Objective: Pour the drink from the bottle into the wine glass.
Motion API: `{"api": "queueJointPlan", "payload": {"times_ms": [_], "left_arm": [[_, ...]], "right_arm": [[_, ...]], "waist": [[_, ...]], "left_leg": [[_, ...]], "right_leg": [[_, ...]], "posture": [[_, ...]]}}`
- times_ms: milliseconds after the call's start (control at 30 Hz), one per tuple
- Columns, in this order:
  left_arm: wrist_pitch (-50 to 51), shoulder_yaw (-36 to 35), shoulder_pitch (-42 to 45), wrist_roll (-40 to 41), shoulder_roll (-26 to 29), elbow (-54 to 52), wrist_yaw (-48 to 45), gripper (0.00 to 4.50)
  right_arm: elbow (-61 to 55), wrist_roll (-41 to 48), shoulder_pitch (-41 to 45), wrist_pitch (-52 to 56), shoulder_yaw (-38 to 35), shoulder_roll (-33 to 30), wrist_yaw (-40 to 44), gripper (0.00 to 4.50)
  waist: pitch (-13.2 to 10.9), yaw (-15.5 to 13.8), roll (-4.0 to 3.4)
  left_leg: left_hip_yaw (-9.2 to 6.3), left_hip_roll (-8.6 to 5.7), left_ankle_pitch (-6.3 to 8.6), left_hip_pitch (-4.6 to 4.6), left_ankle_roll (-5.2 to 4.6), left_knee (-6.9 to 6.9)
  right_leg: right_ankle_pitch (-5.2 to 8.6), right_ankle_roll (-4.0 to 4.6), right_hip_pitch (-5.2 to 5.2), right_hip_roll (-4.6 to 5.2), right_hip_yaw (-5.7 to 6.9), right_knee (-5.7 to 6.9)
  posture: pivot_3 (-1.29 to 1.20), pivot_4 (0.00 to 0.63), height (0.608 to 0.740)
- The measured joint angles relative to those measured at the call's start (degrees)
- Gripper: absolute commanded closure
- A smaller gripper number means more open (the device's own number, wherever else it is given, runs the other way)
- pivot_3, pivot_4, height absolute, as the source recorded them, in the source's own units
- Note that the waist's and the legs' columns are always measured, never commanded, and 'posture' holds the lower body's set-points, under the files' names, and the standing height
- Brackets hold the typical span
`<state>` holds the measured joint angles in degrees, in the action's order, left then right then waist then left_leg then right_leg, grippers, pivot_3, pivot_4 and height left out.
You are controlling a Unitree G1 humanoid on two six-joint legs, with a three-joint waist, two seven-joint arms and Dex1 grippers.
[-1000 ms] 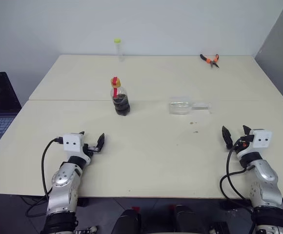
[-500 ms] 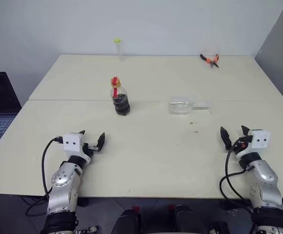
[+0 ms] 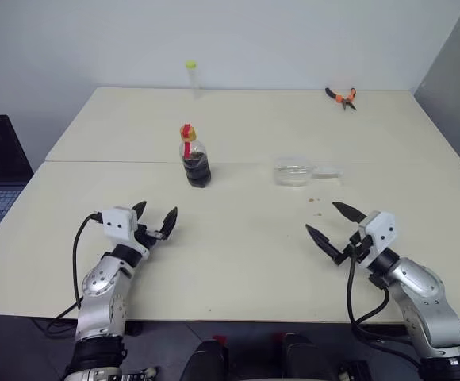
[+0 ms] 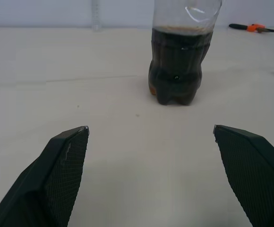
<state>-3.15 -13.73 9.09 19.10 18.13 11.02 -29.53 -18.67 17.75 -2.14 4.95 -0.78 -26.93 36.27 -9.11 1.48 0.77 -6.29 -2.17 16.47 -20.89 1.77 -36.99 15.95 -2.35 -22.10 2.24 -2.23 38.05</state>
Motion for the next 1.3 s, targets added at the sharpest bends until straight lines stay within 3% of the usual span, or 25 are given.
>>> {"api": "queueJointPlan", "payload": {"times_ms": [200, 467, 733, 1300], "left_arm": [[2.19, 2.42, 6.85, -3.83, -0.14, 2.84, 3.76, 0.02], [0.83, 4.55, 18.16, -7.83, -2.07, 19.2, 6.81, 0.02], [-7.59, 5.66, 30.55, -10.02, -4.02, 36.71, 5.24, 0.02], [-16.42, 4.01, 39.5, -10.36, -5.09, 52.89, 8.86, 0.02]], "right_arm": [[-3.48, 1.32, 1.6, 5.5, 0.13, -1.15, -0.14, 0.0], [-3.61, 1.3, 2.78, 6.07, -0.13, -0.82, -1.29, 0.0], [-3.63, 1.31, 3.94, 6.1, 0.22, -0.3, -1.34, 0.0], [-3.62, 1.27, 5.64, 6.1, 0.45, 0.56, -1.38, 0.0]], "waist": [[-0.06, -0.06, 0.1], [-0.12, -0.01, 0.21], [-0.21, 0.01, 0.36], [-0.23, 0.04, 0.4]], "left_leg": [[-0.01, -0.03, 0.0, 0.0, 0.01, 0.0], [0.1, -0.11, -0.1, -0.05, 0.17, 0.0], [0.1, -0.12, -0.13, -0.09, 0.22, -0.02], [0.1, -0.14, -0.13, -0.1, 0.22, -0.04]], "right_leg": [[0.0, -0.01, 0.0, -0.04, 0.08, 0.0], [0.0, -0.03, -0.1, -0.04, 0.08, -0.05], [-0.02, -0.06, -0.11, -0.04, 0.1, -0.04], [-0.02, -0.07, -0.14, -0.05, 0.11, 0.01]], "posture": [[0.0, 0.15, 0.74], [0.0, 0.15, 0.74], [0.0, 0.15, 0.74], [0.0, 0.15, 0.74]]}}
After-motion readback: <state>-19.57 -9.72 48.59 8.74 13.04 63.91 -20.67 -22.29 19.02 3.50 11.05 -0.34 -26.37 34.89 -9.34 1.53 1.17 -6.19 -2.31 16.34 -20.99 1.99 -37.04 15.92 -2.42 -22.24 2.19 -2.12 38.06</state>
